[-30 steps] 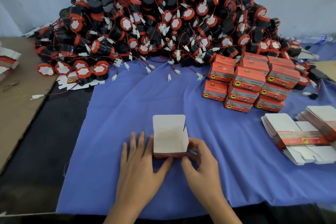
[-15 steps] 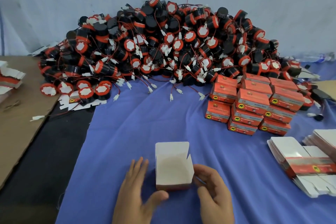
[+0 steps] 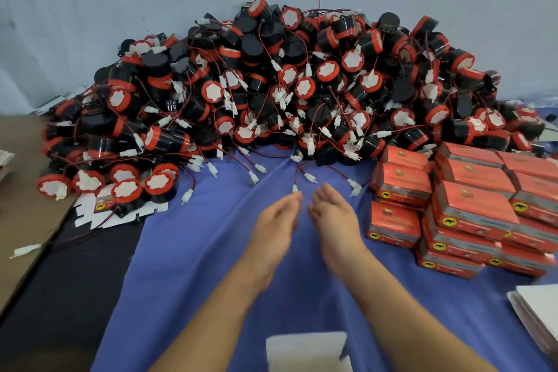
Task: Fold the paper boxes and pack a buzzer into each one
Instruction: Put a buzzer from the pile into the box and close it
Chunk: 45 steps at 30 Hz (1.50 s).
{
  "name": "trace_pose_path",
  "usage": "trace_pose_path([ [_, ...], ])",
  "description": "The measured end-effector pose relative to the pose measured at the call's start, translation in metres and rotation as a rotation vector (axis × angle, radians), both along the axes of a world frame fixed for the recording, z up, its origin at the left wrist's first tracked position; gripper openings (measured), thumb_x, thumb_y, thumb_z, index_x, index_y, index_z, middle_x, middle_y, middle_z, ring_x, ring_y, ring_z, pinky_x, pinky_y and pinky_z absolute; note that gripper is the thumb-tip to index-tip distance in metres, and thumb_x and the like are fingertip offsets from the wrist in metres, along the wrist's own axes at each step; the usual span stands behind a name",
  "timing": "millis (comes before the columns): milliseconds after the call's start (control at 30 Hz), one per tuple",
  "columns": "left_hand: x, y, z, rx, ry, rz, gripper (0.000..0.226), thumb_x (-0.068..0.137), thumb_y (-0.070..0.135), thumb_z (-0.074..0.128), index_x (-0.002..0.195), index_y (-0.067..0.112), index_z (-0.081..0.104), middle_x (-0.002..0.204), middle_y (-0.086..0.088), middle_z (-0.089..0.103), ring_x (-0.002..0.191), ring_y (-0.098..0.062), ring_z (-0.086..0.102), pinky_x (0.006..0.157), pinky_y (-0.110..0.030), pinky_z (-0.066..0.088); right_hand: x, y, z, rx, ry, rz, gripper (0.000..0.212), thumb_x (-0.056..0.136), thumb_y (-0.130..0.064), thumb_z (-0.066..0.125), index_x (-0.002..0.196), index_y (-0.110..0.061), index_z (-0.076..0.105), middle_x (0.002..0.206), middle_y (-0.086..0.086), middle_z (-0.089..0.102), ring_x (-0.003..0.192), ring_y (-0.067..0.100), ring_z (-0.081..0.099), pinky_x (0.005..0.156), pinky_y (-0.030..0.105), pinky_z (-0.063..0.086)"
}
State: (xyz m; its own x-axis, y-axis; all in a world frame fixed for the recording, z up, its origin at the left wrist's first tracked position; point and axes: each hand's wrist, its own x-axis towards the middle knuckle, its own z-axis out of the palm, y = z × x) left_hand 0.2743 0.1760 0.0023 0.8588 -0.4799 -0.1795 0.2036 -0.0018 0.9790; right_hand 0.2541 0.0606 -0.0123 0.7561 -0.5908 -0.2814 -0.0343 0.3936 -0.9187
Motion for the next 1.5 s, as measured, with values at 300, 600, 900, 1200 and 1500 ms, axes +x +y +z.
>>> trace_pose_path([
  [300, 0.13, -0.139, -0.021, 0.127, -0.017, -0.011, 0.055, 0.103, -0.004, 0.037, 0.154, 0.014, 0.044, 0.15, -0.01, 0.054, 0.134, -0.025, 0.054, 0.109, -0.037, 0.048, 0.132, -0.083, -0.013, -0.338, 0.203, -0.194, 0.045, 0.091, 0.002, 0.052, 0.132, -0.014, 0.061, 0.117, 0.017, 0.071, 0.109, 0.039, 0.066, 0.098, 0.053, 0.054],
  [600, 0.154, -0.147, -0.026, 0.094, 0.083, -0.034, 0.047, 0.1, -0.007, 0.042, 0.139, 0.019, 0.049, 0.122, -0.003, 0.066, 0.111, -0.02, 0.065, 0.085, -0.03, 0.058, 0.142, -0.093, -0.021, -0.292, 0.187, -0.212, 0.046, 0.089, -0.01, 0.062, 0.13, -0.03, 0.052, 0.11, -0.004, 0.069, 0.103, 0.026, 0.067, 0.096, 0.051, 0.055],
  [900, 0.088, -0.09, 0.011, 0.05, 0.048, 0.096, 0.03, 0.097, 0.012, 0.056, 0.122, 0.025, 0.046, 0.101, -0.007, 0.077, 0.089, -0.021, 0.076, 0.059, -0.027, 0.06, 0.075, -0.044, 0.006, -0.133, 0.049, -0.139, 0.026, 0.101, -0.015, 0.055, 0.121, -0.03, 0.061, 0.113, 0.002, 0.071, 0.094, 0.019, 0.071, 0.083, 0.043, 0.061],
  [1200, -0.018, -0.009, 0.065, -0.084, 0.127, -0.203, 0.055, 0.098, -0.001, 0.045, 0.142, 0.031, 0.048, 0.11, 0.015, 0.078, 0.09, -0.013, 0.077, 0.077, -0.035, 0.064, -0.008, -0.007, 0.035, -0.093, -0.045, -0.115, 0.02, 0.097, -0.009, 0.067, 0.114, -0.019, 0.065, 0.101, 0.005, 0.072, 0.081, 0.02, 0.071, 0.064, 0.034, 0.056],
  [1500, -0.051, 0.065, 0.099, 0.22, -0.821, -0.059, 0.091, 0.086, 0.02, 0.084, 0.154, 0.047, 0.031, 0.153, 0.034, 0.035, 0.14, 0.014, 0.034, 0.106, -0.012, 0.042, -0.095, -0.012, 0.112, -0.095, -0.061, 0.354, 0.017, 0.101, -0.011, 0.062, 0.099, -0.013, 0.078, 0.084, 0.001, 0.076, 0.056, 0.007, 0.063, 0.047, 0.015, 0.048],
])
